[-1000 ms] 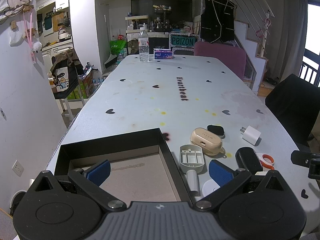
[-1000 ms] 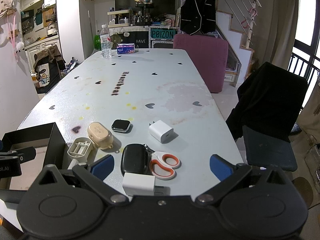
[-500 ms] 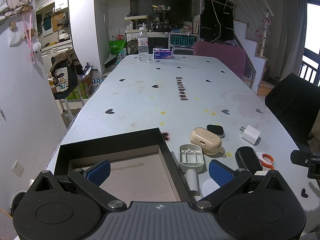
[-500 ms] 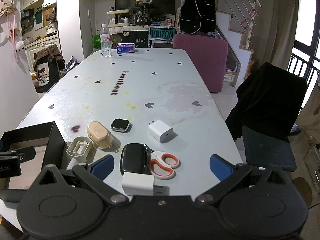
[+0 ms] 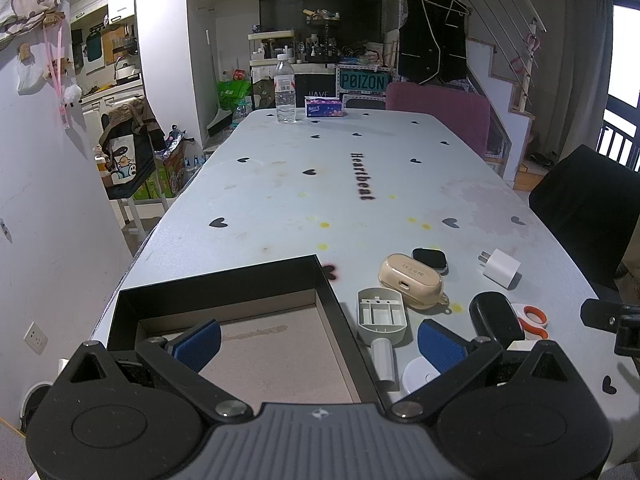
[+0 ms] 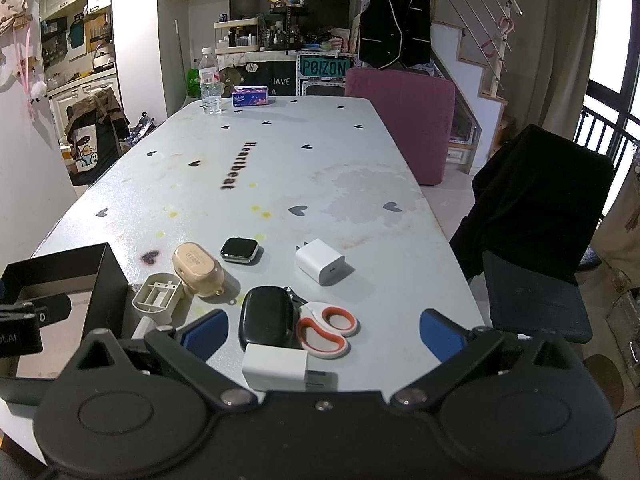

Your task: Organize rigid objects

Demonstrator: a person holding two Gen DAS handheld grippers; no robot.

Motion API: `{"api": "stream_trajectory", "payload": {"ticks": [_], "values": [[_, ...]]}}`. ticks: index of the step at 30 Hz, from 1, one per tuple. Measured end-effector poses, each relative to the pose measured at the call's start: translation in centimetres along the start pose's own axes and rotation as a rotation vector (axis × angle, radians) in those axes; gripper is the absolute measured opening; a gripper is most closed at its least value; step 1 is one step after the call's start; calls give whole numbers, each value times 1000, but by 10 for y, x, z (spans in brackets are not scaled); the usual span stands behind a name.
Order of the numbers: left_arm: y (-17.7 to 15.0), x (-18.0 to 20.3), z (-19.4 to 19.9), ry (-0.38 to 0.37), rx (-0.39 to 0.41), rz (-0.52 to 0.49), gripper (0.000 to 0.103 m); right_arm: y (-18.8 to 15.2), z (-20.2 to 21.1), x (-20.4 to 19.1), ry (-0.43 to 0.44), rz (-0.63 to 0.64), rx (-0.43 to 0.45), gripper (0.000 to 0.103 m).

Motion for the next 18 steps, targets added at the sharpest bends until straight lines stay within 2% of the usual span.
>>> {"api": "stream_trajectory", "payload": {"ticks": [18], "values": [[0, 0, 0, 0, -1, -1, 103, -1, 2, 0, -6, 4, -2, 103]]}}
Point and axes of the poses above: each gripper's, at about its wrist camera, not at the fingertips, and z roughly against the way its jaws point, x to its right, y to its top, the point moved 8 cm from there along -z, roughly the way its jaws point, and after that the axes turned 3 degrees about z, right-handed, at the moved point
